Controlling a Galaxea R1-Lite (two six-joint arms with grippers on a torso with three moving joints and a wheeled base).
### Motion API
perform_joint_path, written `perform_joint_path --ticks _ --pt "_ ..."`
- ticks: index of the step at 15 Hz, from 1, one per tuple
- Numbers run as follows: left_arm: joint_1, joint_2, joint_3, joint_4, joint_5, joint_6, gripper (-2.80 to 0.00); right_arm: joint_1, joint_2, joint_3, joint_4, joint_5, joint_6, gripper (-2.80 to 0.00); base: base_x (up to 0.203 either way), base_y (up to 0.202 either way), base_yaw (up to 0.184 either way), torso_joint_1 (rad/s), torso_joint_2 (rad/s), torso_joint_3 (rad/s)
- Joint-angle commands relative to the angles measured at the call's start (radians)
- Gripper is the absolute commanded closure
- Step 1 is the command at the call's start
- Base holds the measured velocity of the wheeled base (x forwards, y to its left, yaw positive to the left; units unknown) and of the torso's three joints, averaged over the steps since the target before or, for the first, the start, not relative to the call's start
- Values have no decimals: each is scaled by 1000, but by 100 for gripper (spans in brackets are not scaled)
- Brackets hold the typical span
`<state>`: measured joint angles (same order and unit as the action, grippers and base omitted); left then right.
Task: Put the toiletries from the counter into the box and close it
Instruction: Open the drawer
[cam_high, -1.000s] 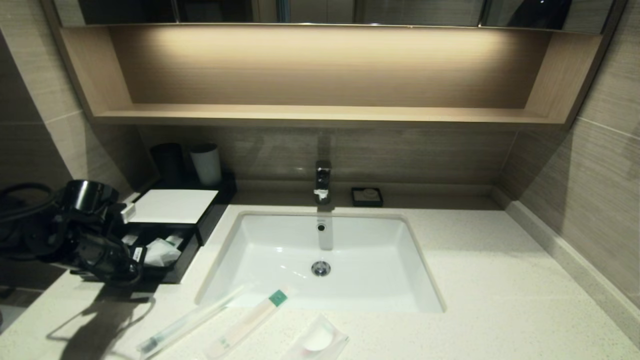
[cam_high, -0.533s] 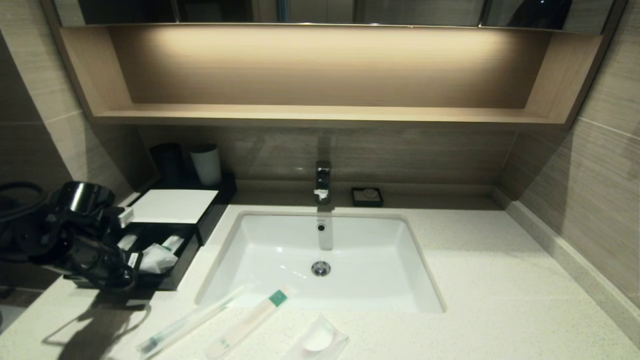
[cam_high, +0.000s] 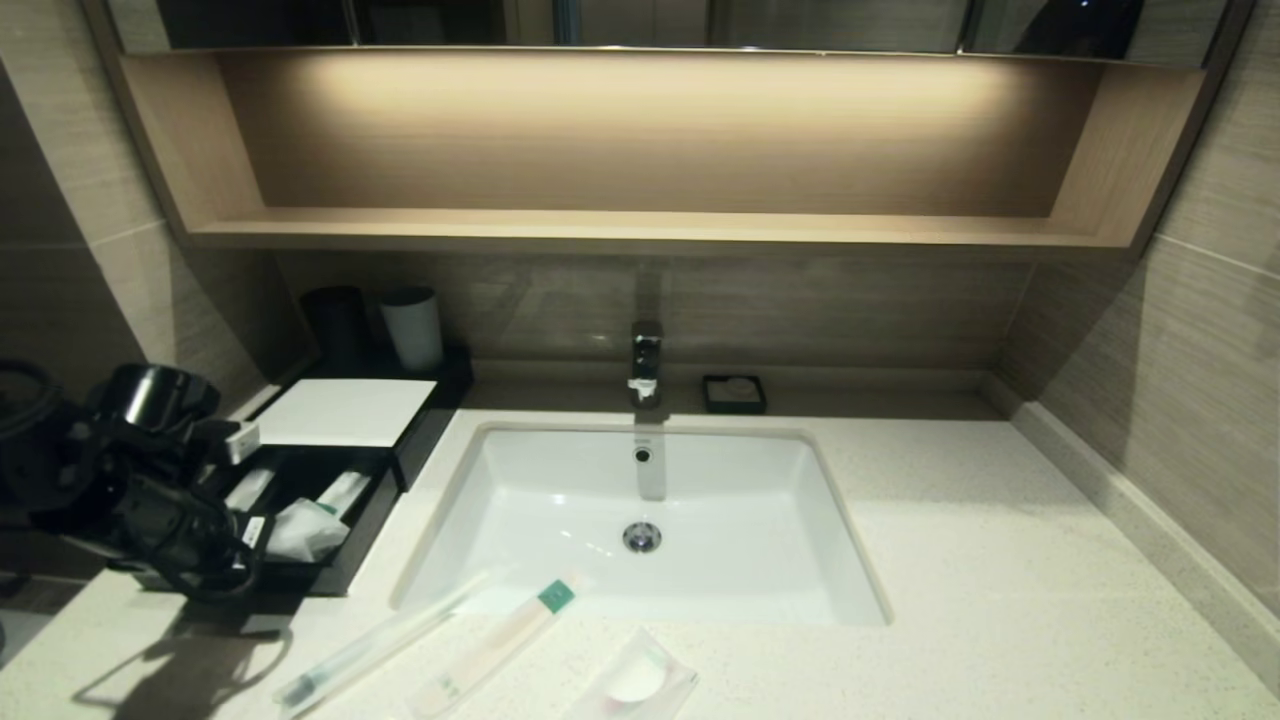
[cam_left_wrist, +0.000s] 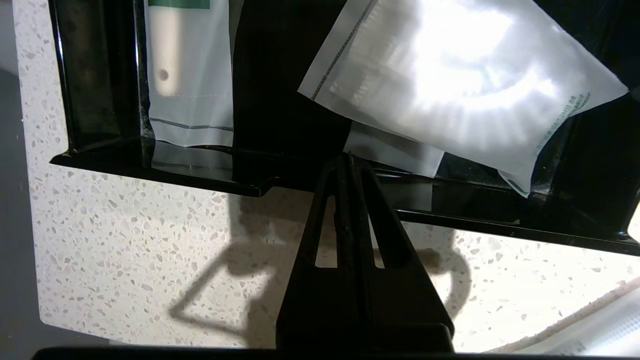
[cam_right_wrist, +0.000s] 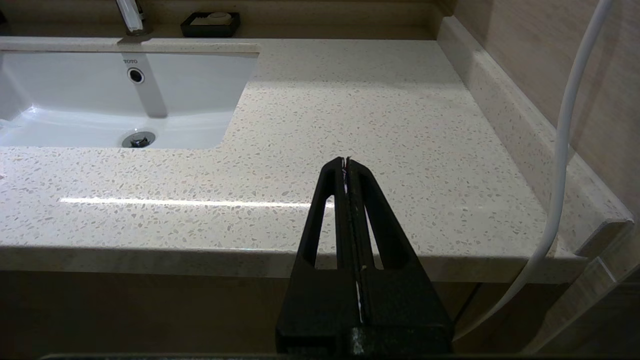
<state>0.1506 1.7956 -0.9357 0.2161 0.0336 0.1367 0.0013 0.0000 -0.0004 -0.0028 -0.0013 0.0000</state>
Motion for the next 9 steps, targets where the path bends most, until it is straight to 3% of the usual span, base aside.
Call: perform_joint_path --ticks 1,9 --pt "1 -4 0 16 0 10 0 0 0 2 0 0 0 0 0 0 0 0 0 0" --pt "1 -40 2 83 0 39 0 0 0 2 0 0 0 0 0 0 0 0 0 0"
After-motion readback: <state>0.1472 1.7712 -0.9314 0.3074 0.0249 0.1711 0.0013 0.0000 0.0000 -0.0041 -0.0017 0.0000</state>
